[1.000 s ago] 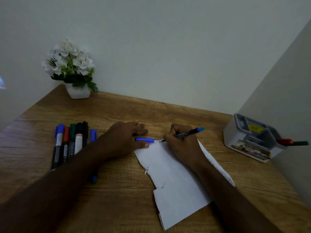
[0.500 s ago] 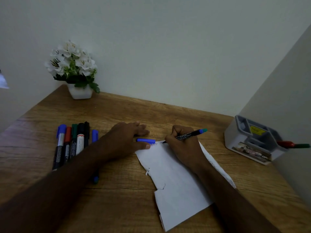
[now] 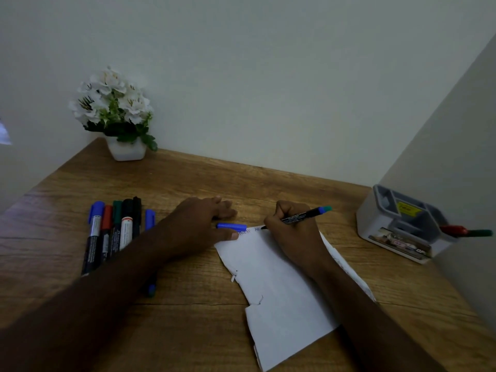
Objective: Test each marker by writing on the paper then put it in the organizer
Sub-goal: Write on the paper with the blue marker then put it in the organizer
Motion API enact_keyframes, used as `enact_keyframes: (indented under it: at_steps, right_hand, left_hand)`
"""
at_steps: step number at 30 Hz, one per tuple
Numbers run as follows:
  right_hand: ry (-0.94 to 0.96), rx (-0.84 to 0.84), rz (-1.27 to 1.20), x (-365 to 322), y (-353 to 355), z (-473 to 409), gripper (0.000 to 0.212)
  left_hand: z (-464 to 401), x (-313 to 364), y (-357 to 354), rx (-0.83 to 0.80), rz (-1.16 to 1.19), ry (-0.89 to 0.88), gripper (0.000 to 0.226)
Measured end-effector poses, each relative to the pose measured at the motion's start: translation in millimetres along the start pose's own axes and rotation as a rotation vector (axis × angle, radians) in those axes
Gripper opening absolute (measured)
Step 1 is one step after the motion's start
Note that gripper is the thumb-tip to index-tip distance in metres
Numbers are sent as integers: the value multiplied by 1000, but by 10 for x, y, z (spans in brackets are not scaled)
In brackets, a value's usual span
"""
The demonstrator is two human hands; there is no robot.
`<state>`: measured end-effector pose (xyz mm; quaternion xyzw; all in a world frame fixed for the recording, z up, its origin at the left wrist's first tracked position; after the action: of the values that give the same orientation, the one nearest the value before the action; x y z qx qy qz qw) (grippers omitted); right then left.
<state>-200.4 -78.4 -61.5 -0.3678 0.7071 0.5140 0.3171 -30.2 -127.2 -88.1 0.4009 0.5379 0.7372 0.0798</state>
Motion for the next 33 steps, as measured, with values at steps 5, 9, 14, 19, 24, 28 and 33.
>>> enact_keyframes:
  at_steps: [5,9,14,19,24,28,33]
  right_hand:
    - [-22,-18,30,22,-21,-14,34]
    - [4,-5,14,-4,-5,1,35]
    - [0,-2,40,-16,-19,-10,38]
    - [21,9,23,-27,-5,-10,34]
    - [16,-8,12,-23,-20,-3,31]
    - [18,39,6,-9,23,-9,35]
    - [20,19,10,0,7,-11,39]
  left_hand:
    - [2,6,3,-7,-6,5,61]
    - [20,31,18,1,0,-4,61]
    - [19,40,20,-8,-13,3,61]
    - [11,23,8,-11,-16,6,61]
    - [21,34,18,0,-10,-4,61]
    - [19,24,16,8,-6,-10,60]
    - [19,24,20,13,-3,-10,60]
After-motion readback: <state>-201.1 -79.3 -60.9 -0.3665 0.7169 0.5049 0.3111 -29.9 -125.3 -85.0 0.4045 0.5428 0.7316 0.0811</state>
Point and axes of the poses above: each hand's wrist, its own z-axis away from the middle knuckle, its own y-axis out of the back of the hand, x = y × z, the point moved 9 cm from there along -z, towards the middle knuckle, and after that the axes turned 9 degrees about -x, right-handed, at the moved point
